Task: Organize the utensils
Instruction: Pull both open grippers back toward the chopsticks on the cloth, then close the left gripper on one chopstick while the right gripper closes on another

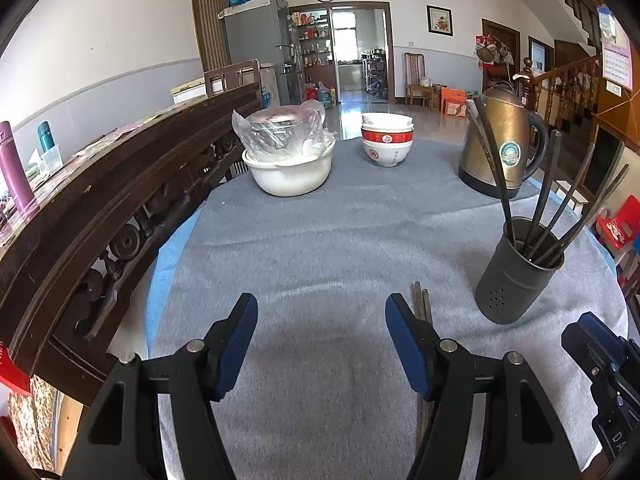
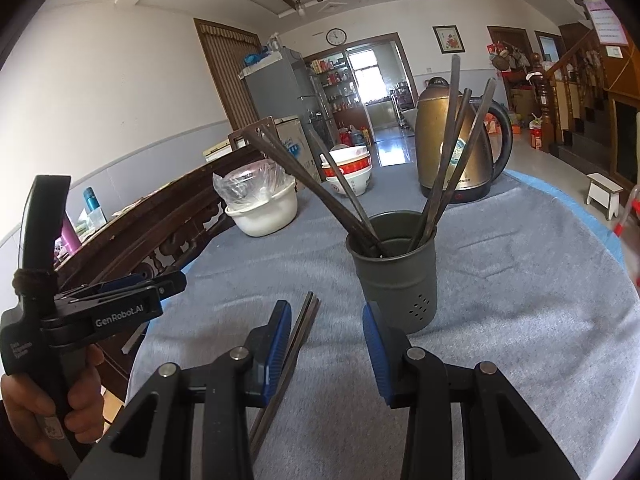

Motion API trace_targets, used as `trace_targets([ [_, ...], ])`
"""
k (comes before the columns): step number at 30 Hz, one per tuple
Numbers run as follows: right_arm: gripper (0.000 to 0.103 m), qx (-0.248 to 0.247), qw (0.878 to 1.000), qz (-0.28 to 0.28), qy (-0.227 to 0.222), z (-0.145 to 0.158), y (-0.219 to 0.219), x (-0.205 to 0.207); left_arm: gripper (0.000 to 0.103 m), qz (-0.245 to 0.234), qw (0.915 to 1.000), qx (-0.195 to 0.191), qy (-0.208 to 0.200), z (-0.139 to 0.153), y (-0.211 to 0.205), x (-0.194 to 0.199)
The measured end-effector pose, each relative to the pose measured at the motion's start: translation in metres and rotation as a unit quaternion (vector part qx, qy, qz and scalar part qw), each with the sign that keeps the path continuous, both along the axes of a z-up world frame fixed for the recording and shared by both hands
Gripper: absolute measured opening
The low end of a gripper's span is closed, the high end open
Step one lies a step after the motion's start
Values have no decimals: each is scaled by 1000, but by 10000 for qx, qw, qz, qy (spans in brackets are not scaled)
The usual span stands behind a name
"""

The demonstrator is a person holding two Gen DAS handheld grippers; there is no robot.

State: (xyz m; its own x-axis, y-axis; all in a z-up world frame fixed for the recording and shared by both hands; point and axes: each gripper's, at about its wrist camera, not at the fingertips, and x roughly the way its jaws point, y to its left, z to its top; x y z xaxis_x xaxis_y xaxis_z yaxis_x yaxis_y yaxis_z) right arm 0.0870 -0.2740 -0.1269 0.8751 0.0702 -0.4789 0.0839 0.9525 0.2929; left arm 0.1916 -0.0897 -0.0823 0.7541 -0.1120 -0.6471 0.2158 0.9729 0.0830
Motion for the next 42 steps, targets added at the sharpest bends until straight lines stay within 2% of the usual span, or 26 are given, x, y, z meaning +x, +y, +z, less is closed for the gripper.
trace_targets([
  [18,41,28,9998,54,196,-12,1,7,67,-22,9997,-45,227,-13,0,4],
  [32,41,227,9992,-23,321,-46,-15,8,67,-321,9919,-425,1152,-50,-9,22],
  [37,41,651,9976,25,238,-64,-28,6,67,-347,9904,-324,1295,-65,-16,21],
  [42,41,1028,9946,49,138,-68,-38,4,67,-432,9903,-203,1305,-76,-21,14],
])
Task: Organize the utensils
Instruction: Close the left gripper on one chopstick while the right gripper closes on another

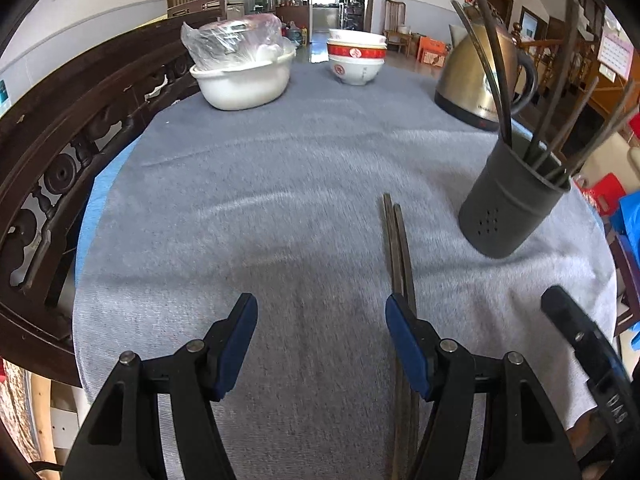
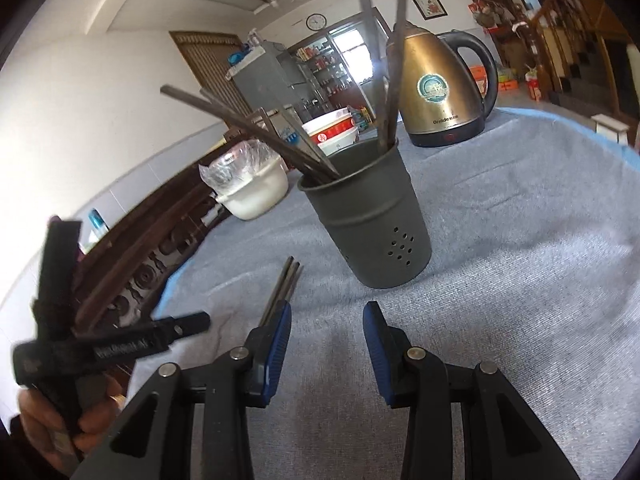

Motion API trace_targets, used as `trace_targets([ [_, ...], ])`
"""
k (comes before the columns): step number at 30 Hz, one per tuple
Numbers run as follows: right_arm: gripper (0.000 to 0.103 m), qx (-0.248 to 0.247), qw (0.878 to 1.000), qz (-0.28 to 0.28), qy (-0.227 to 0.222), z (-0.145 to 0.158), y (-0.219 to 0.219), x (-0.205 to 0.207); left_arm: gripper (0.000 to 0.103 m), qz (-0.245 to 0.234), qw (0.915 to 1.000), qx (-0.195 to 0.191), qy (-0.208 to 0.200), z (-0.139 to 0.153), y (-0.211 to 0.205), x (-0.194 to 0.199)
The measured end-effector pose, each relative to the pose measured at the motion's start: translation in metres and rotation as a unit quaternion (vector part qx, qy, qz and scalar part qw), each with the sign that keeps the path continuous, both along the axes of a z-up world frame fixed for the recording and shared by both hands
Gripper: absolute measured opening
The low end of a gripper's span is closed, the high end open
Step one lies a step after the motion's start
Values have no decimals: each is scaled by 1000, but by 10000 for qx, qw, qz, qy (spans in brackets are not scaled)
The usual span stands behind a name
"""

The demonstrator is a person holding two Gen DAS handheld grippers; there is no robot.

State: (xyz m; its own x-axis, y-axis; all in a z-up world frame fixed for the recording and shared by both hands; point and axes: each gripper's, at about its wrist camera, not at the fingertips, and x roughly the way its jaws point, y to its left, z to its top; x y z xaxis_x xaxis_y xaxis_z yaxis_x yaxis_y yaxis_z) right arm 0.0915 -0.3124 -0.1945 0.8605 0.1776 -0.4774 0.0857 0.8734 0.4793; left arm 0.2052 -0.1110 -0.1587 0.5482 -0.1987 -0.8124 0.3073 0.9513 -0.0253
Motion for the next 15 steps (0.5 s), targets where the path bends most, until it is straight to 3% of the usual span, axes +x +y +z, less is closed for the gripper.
trace_targets([
  [15,41,405,9991,73,87,-8,-11,3,67,-286,9987,148,395,-26,-18,3],
])
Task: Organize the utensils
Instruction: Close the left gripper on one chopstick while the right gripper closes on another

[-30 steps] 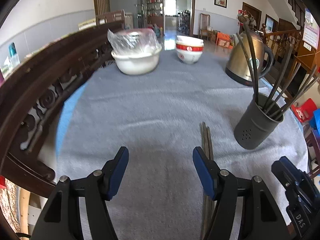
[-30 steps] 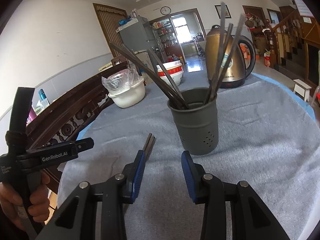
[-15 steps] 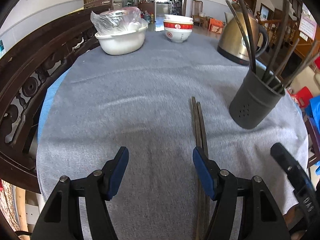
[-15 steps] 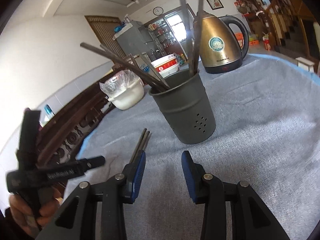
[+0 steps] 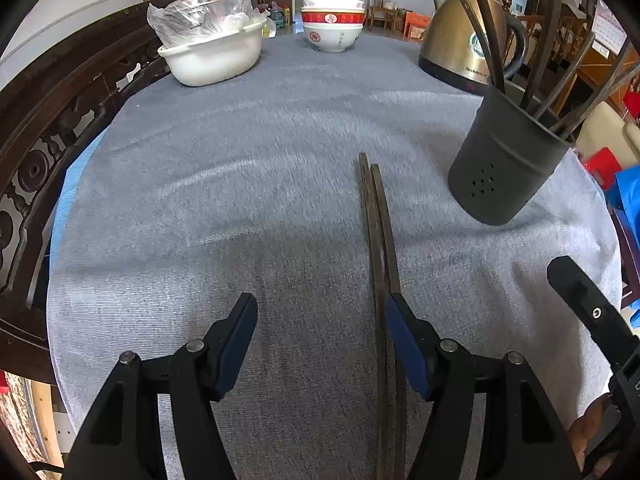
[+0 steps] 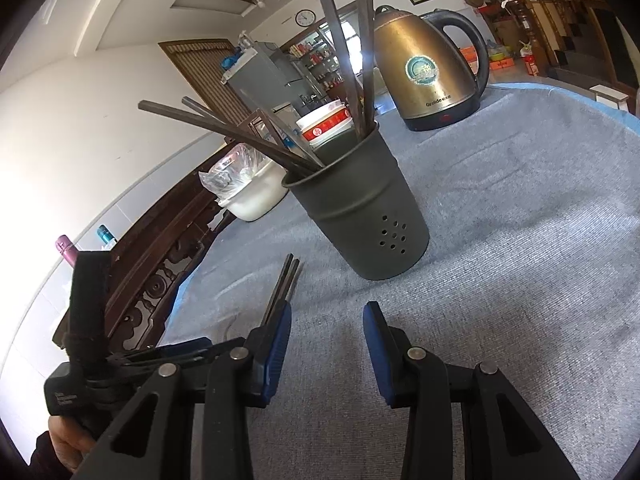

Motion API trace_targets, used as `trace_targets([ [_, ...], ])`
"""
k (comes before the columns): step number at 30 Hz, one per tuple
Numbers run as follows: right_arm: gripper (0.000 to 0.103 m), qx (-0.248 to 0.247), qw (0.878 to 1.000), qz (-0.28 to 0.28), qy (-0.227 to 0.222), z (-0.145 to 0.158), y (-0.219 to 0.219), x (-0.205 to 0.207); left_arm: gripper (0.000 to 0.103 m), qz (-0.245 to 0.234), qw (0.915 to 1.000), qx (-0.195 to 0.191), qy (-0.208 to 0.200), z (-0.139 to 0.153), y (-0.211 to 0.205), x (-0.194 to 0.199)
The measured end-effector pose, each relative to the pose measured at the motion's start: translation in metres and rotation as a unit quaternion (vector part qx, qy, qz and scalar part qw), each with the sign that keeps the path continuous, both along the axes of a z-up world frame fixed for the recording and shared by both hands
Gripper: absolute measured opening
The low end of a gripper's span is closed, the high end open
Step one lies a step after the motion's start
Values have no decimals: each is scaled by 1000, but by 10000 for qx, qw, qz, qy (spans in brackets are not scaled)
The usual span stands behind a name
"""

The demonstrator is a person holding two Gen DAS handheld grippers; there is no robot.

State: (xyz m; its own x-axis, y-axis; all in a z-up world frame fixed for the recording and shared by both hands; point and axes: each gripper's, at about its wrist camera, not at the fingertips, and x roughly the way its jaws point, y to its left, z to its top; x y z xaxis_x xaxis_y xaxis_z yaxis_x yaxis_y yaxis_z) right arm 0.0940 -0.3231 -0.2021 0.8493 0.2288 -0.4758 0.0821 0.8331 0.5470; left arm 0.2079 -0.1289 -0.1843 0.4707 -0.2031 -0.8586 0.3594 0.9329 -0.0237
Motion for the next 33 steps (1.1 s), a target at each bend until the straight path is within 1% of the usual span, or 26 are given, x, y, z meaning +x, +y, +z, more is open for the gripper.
trace_targets([
  [4,41,11,10000,10,51,-1,0,1,67,2,9999,-67,125,-3,1,2],
  [12,41,2,9999,-9,161,-4,0,4,68,-17,9998,-41,181,-4,6,1],
  [16,41,-7,9998,-14,205,-4,0,5,68,12,9994,78,333,-11,18,-3],
  [19,41,-18,9997,-8,236,-4,1,7,68,-68,9994,102,310,-11,25,-13],
  [22,41,-21,9996,-2,264,-5,2,7,68,-87,9990,-80,420,-9,32,-15],
  [24,41,-23,9996,-9,272,-5,2,8,62,-53,9988,-140,463,-7,34,-13],
  [26,41,-24,9996,-11,274,-5,2,8,48,-52,9988,-123,475,-5,33,-11],
  [27,41,-23,9996,-8,274,-5,2,8,45,-80,9988,-121,461,-4,31,-10],
  [29,41,-22,9996,-11,294,-5,2,9,30,-155,9990,-66,406,-3,28,-12],
  [30,41,-27,9995,-12,312,-5,2,9,27,-176,9990,-59,397,-2,25,-11],
  [31,41,-35,9994,-15,331,-6,2,10,19,-210,9990,-80,394,-2,24,-12],
  [32,41,-40,9994,-19,341,-6,2,10,14,-250,9989,-100,393,-2,24,-14],
  [33,41,-47,9994,-22,350,-6,2,11,13,-284,9988,-100,385,-2,23,-15],
])
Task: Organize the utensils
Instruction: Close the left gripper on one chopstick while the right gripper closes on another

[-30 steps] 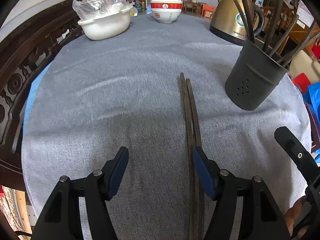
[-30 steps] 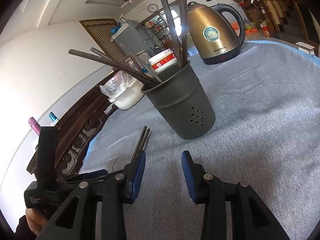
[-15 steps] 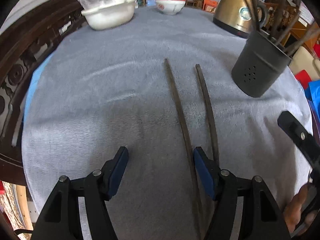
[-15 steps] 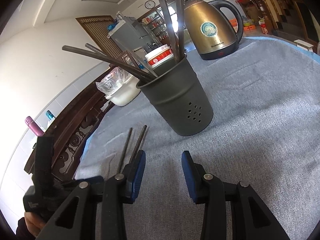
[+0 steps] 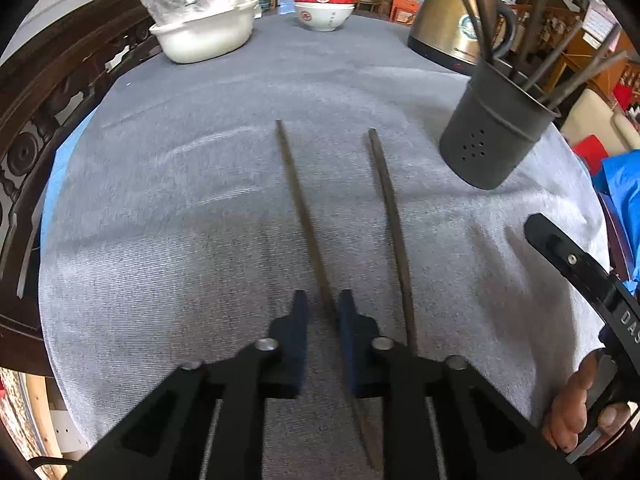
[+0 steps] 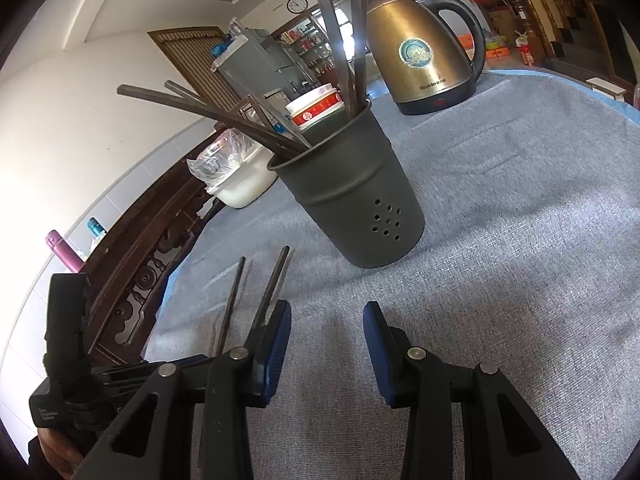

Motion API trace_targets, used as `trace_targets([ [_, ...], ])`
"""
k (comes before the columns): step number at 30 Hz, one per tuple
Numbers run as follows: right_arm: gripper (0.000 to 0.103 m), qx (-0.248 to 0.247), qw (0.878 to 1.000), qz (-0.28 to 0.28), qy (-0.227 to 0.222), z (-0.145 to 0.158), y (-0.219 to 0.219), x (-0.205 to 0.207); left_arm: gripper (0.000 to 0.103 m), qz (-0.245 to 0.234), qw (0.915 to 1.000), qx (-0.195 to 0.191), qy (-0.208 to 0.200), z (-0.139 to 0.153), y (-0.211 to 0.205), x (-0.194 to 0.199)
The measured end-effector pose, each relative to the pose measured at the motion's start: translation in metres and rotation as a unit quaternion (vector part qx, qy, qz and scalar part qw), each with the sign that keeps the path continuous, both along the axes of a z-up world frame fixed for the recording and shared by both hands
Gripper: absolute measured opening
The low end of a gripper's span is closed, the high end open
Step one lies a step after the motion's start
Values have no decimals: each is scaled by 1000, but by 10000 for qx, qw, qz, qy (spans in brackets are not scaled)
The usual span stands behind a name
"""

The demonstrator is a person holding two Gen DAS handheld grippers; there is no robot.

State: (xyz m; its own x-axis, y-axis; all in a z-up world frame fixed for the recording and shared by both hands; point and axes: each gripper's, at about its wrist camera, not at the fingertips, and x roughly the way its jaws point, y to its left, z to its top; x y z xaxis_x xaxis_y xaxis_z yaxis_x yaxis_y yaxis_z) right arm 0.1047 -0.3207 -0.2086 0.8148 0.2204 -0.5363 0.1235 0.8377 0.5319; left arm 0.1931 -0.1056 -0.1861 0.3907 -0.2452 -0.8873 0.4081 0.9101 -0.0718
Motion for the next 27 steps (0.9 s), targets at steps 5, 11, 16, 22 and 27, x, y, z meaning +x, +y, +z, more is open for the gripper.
trace_targets([
  [5,41,-39,10000,-26,73,-1,0,2,8,-139,9999,-56,-60,0,-1,-5],
  [11,41,-94,9998,-45,161,-2,2,3,7,-270,9994,-194,-84,4,8,-17],
  [16,41,-119,9997,-53,221,-2,3,5,7,-363,9988,-310,38,3,18,-27],
  [22,41,-124,9996,-10,245,-3,4,7,16,-607,9960,-633,186,13,29,-42],
  [27,41,-108,9996,8,249,-3,4,7,27,-307,9978,-586,2,21,41,-17],
])
